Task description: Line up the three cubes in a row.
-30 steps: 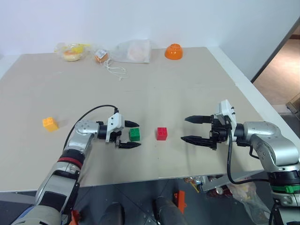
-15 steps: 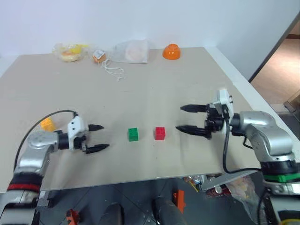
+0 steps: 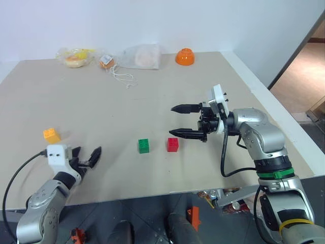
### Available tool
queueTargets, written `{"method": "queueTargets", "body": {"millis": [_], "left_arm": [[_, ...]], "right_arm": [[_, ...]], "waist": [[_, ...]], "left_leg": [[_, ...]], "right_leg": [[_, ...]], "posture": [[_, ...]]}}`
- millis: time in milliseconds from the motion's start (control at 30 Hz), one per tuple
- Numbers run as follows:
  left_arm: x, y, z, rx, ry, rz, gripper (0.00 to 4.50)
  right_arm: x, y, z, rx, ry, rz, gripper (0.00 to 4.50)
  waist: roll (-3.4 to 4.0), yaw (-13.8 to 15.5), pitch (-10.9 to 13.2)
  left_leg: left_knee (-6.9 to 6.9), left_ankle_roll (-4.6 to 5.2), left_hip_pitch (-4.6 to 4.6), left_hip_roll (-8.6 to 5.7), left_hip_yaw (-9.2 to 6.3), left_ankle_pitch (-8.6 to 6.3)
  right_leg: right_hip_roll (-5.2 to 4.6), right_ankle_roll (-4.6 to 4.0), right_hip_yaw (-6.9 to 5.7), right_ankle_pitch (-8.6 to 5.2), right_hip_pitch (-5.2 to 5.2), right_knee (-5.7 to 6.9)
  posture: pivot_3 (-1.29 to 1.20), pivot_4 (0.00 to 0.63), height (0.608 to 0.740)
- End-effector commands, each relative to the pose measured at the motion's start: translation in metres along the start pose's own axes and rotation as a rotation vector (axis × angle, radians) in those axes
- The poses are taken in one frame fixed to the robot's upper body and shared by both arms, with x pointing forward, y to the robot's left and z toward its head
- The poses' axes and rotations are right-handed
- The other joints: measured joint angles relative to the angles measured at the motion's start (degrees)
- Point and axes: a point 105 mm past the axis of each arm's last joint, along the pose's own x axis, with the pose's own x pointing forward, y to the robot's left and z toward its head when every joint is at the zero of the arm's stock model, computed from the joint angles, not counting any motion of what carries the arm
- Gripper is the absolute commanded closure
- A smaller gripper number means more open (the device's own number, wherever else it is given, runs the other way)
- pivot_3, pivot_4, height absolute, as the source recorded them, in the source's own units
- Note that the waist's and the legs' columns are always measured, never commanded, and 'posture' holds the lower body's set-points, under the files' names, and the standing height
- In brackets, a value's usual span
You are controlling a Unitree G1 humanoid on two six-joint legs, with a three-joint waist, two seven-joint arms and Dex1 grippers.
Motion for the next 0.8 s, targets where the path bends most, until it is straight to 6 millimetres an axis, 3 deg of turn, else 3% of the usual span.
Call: {"method": "queueTargets", "body": {"millis": [33,133,400,800], "left_arm": [[-0.021,0.041,0.012,0.022,-0.048,0.326,0.03],[-0.021,0.05,0.015,0.024,-0.059,0.412,0.03],[0.0,0.067,0.02,-0.05,-0.049,0.474,0.03],[0.034,0.071,0.032,0.022,-0.072,0.461,0.03]], "right_arm": [[0.007,0.003,0.007,-0.048,-0.013,0.04,0.0],[0.01,0.003,0.007,-0.047,-0.02,0.048,0.0],[0.016,0.002,0.01,-0.071,-0.035,0.049,0.0],[0.019,-0.001,0.016,-0.075,-0.074,0.012,0.0]], "waist": [[0.0,-0.04,0.0],[0.0,0.1,0.0],[-0.04,0.39,-0.02],[-0.04,0.37,-0.02]], "left_leg": [[-0.01,0.0,0.02,0.11,0.0,0.0],[-0.01,0.01,0.02,0.23,-0.08,0.01],[0.01,-0.13,-0.02,0.21,-0.1,0.11],[-0.02,-0.15,-0.07,0.24,-0.13,0.11]], "right_leg": [[0.12,-0.08,0.01,0.04,0.0,0.01],[0.35,-0.18,0.05,0.1,0.01,0.01],[0.4,-0.23,0.06,0.16,0.03,-0.01],[0.41,-0.24,0.05,0.16,-0.02,-0.01]], "posture": [[0.0,0.15,0.74],[0.0,0.15,0.74],[0.0,0.15,0.74],[0.0,0.15,0.74]]}}
